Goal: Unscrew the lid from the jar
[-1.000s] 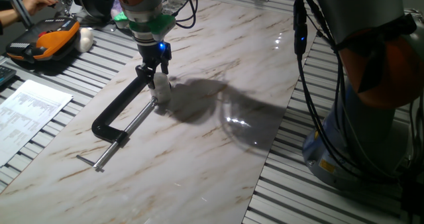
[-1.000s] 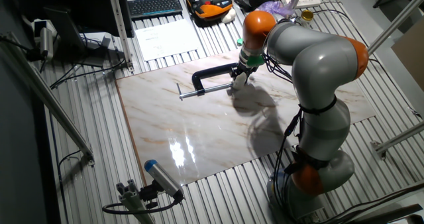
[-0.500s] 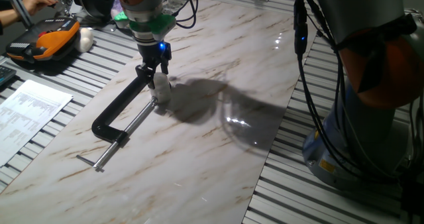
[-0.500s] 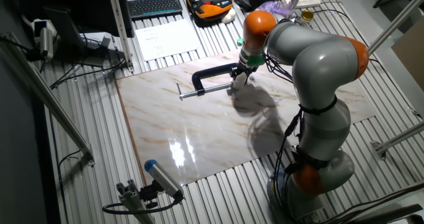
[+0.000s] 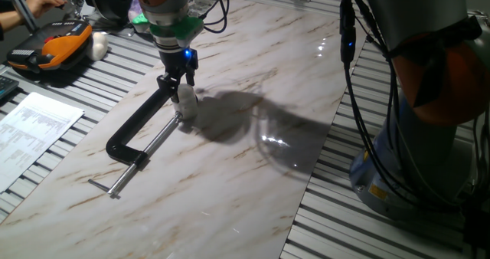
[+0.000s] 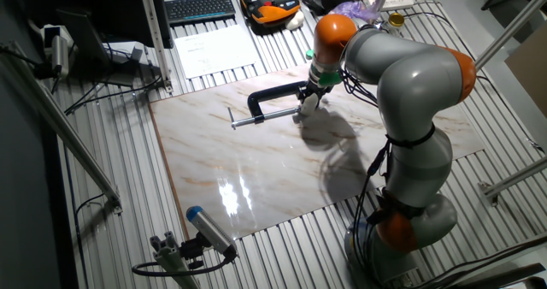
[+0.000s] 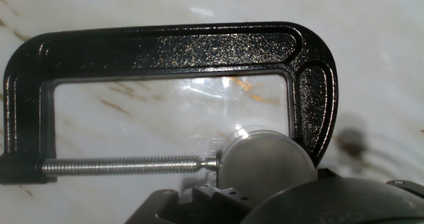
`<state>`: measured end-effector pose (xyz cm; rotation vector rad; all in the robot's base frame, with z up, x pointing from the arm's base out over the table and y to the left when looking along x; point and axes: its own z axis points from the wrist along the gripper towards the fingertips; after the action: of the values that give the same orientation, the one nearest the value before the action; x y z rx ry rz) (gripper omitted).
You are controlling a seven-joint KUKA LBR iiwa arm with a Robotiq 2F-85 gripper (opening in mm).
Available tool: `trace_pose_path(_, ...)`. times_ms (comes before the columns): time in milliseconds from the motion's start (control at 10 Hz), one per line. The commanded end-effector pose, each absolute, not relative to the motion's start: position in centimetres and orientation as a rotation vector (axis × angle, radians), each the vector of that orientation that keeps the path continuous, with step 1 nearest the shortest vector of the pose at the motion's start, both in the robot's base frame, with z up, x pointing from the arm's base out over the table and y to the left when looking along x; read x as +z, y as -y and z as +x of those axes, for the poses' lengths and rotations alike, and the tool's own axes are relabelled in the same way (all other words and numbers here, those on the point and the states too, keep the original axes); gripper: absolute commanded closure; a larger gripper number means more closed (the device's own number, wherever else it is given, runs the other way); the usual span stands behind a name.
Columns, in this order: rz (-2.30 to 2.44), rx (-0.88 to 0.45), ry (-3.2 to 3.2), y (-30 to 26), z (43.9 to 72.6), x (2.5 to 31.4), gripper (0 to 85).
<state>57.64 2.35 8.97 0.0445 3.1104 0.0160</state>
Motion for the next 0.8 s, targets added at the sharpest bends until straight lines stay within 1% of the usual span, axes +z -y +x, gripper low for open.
trace_pose_path(0, 0.047, 0.016, -3.110, -2.34, 57.63, 8.97, 17.0)
trace_pose_path(600, 0.037, 0.016, -3.113, -2.34, 57.60, 8.93, 17.0)
trace_pose_path(700, 0.037, 0.016, -3.113, -2.34, 57.60, 8.92, 34.0)
